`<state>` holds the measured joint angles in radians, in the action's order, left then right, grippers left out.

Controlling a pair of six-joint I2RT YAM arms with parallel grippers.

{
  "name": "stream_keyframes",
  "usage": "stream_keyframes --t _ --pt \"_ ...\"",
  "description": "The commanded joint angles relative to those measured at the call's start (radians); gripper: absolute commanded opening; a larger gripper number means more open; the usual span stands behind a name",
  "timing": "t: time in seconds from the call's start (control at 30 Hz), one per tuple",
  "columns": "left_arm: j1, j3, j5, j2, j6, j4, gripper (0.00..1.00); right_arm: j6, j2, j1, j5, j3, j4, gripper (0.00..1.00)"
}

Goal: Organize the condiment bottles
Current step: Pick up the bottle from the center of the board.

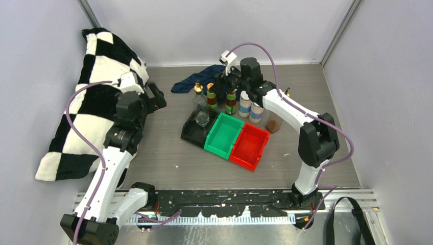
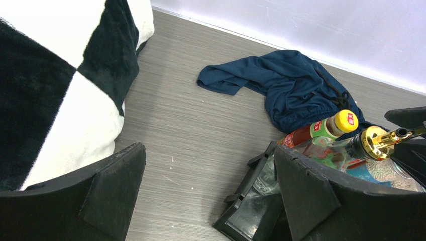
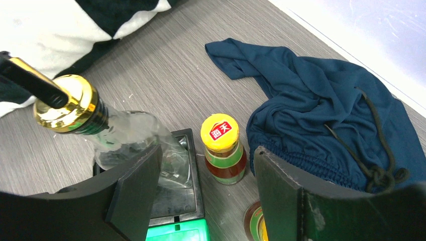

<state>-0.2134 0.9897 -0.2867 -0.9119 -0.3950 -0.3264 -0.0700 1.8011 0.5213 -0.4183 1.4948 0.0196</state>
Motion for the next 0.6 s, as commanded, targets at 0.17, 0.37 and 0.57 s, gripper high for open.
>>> stream_keyframes --t 0.17,0.37,0.57 --pt "0.011 -0.002 0.015 -0.002 -0.018 0.046 1.0 -0.052 0.058 -0.002 0.01 0.233 0.237 0.73" --pt "0.012 -0.003 0.019 -0.002 -0.022 0.046 1.0 -0.068 0.121 -0.003 0.022 0.37 0.38 0.73" --pt "0.012 -0.005 0.018 -0.001 -0.025 0.047 1.0 -0.084 0.155 -0.004 0.024 0.41 0.434 0.72"
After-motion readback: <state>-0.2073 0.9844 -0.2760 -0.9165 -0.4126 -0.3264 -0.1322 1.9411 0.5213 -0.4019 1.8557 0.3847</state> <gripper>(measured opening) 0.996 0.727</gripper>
